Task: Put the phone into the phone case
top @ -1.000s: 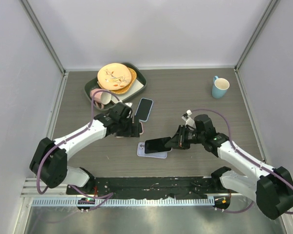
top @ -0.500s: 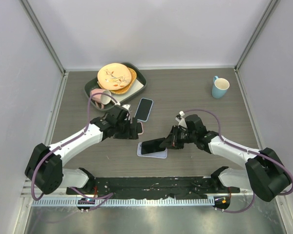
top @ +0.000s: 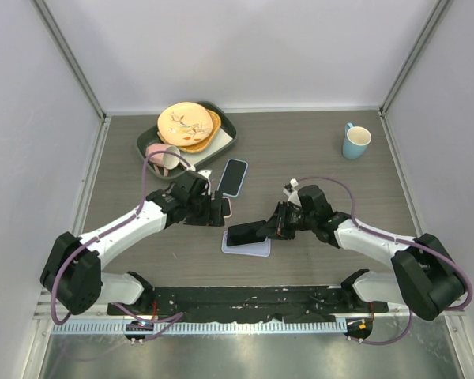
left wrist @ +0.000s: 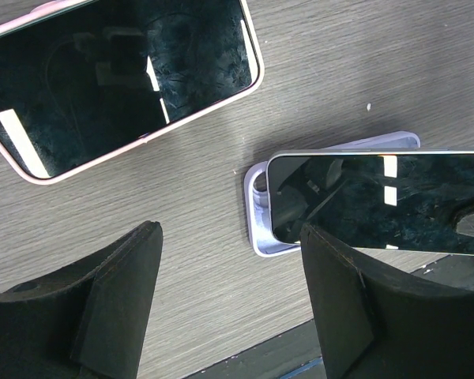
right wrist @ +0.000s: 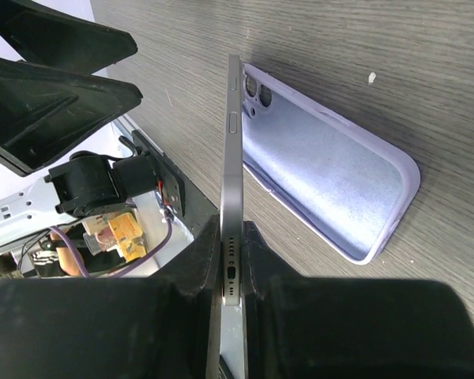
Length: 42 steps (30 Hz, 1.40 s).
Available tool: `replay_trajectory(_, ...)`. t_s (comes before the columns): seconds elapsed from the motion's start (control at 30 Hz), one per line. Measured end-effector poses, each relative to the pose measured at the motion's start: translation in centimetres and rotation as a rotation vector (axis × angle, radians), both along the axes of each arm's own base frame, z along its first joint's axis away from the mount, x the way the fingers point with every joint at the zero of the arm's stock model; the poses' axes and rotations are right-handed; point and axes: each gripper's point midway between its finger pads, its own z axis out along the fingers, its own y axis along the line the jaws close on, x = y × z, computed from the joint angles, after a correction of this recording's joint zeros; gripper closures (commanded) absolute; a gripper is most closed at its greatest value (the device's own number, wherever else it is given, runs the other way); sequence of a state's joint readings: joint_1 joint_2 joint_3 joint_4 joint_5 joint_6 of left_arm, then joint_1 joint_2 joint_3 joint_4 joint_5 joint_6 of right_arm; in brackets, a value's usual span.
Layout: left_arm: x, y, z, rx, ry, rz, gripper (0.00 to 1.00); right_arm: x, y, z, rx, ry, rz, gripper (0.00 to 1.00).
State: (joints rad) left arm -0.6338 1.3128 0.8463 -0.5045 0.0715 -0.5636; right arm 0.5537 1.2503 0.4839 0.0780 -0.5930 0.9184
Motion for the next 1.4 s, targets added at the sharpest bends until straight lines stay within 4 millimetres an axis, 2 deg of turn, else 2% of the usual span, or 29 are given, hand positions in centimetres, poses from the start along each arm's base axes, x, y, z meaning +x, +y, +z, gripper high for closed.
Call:
replay_trajectory(0.67, 0.1, 0.0, 0.0, 0.001, -0.009, -0.01, 0.25, -1.8, -0.4, -1.7, 0.009, 0.004, 0.013, 0.99)
replay_trajectory(0.9, 0.1, 0.0, 0.0, 0.005, -0.013, -0.017, 0.25, -1.6, -0.4, -2.1, -0.001, -0.003, 0.019, 0.99)
replay_trajectory(1.2, 0.2, 0.1, 0.0, 0.011, -0.017, -0.014, 0.25, -0.6, 1.1, -3.2, 0.026, 0.022, 0.068, 0.99)
replay_trajectory(1.3, 0.2, 0.1, 0.0, 0.011, -0.017, -0.014, 0.29, -0.4, 1.5, -3.5, 0.041, 0.023, 0.079, 0.99)
replay_trajectory(1.4, 0.1, 0.0, 0.0, 0.005, -0.014, -0.019, 0.4, -0.3, 1.6, -3.7, 0.047, 0.02, 0.084, 0.99)
